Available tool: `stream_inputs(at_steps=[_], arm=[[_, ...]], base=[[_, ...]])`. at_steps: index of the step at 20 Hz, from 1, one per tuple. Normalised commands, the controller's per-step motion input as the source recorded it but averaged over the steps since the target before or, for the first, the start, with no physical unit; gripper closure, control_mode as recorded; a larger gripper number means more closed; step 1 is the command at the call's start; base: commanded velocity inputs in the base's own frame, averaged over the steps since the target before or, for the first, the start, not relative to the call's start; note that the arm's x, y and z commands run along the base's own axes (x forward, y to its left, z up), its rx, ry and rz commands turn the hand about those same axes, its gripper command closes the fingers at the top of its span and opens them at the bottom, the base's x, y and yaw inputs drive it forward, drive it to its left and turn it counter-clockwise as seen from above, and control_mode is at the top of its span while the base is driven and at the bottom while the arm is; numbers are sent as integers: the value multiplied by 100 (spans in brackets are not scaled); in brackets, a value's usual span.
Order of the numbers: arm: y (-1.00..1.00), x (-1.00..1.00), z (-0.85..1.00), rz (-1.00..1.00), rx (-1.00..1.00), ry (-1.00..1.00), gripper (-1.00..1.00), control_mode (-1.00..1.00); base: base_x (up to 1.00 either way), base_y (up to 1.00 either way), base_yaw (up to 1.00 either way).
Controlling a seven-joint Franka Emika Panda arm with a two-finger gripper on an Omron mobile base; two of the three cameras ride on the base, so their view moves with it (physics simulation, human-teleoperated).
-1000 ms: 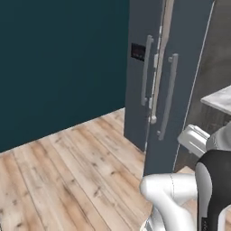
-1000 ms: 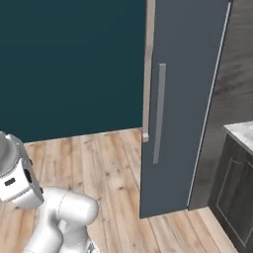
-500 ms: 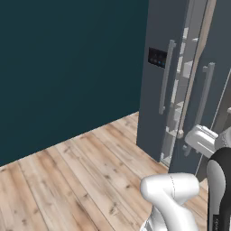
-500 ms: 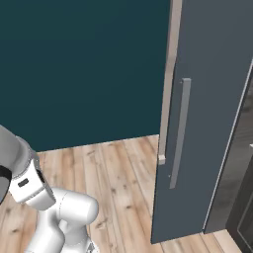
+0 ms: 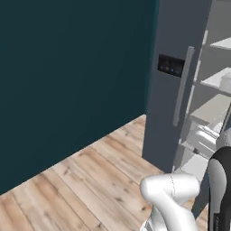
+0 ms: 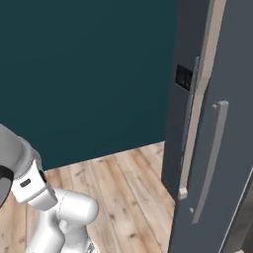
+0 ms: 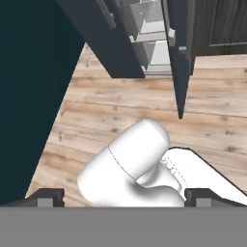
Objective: Pick the orange and pear from the fridge and place them inside the tupperware on the counter.
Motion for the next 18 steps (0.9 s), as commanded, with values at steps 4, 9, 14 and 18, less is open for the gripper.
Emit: stream_inputs(at_steps=[4, 9, 14, 18], arm=[[0, 0, 0, 0, 0, 0, -100, 100], [0, 0, 0, 0, 0, 0, -100, 100], [0, 0, 0, 0, 0, 0, -100, 100], [0, 0, 0, 0, 0, 0, -100, 100]], base=[[76, 82, -39], [60, 77, -59], [54, 69, -78], [56, 57, -78]])
